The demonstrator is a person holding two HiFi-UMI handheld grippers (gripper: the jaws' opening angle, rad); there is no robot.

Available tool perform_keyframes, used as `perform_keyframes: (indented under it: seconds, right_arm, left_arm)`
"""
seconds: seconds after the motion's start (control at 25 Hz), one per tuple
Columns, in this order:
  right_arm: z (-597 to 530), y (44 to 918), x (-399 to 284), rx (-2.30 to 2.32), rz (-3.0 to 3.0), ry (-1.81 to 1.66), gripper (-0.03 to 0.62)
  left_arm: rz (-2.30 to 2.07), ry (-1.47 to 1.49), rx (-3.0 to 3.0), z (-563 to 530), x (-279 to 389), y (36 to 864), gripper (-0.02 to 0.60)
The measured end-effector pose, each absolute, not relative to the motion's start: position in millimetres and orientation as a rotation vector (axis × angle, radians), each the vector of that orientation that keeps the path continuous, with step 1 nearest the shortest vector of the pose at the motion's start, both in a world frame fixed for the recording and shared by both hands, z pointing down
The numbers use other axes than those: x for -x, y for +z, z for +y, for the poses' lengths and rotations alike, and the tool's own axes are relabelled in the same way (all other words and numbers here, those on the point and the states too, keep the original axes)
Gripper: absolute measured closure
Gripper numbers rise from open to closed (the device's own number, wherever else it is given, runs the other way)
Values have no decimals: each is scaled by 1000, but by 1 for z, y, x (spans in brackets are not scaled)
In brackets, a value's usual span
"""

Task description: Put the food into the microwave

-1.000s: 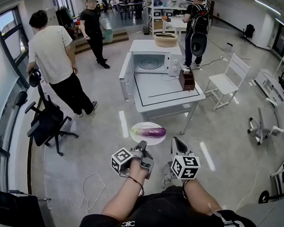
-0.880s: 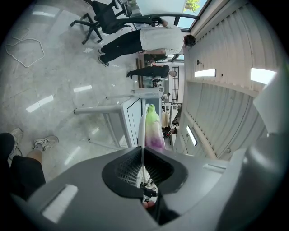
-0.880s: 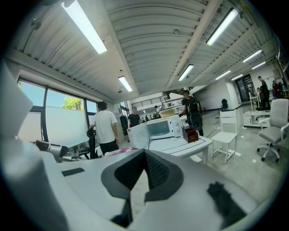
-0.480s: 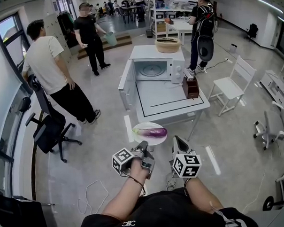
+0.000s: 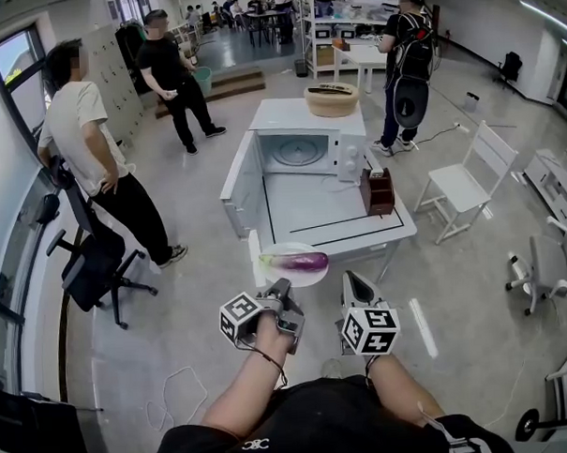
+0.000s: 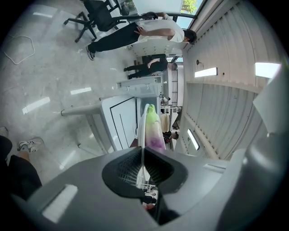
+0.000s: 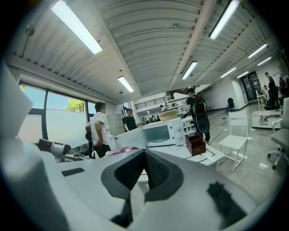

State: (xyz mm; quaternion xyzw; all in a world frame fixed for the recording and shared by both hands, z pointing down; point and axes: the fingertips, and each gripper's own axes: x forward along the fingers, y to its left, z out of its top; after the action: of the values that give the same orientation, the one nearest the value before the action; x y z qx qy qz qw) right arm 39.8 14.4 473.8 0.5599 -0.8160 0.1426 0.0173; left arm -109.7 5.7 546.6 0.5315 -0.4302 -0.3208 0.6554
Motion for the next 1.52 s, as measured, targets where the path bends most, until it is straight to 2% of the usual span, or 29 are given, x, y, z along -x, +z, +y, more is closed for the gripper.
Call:
perform_keyframes:
  seconds: [0.76, 1.52]
  right_arm:
    - [-69, 481, -81, -1611, -2586, 464, 588]
    - [-142, 496, -90, -1598, -2562, 454, 588]
  left_arm:
    - [-1026, -770, -1158, -73, 63, 551, 557]
    - [-1052, -746, -1169, -158, 53, 568, 558]
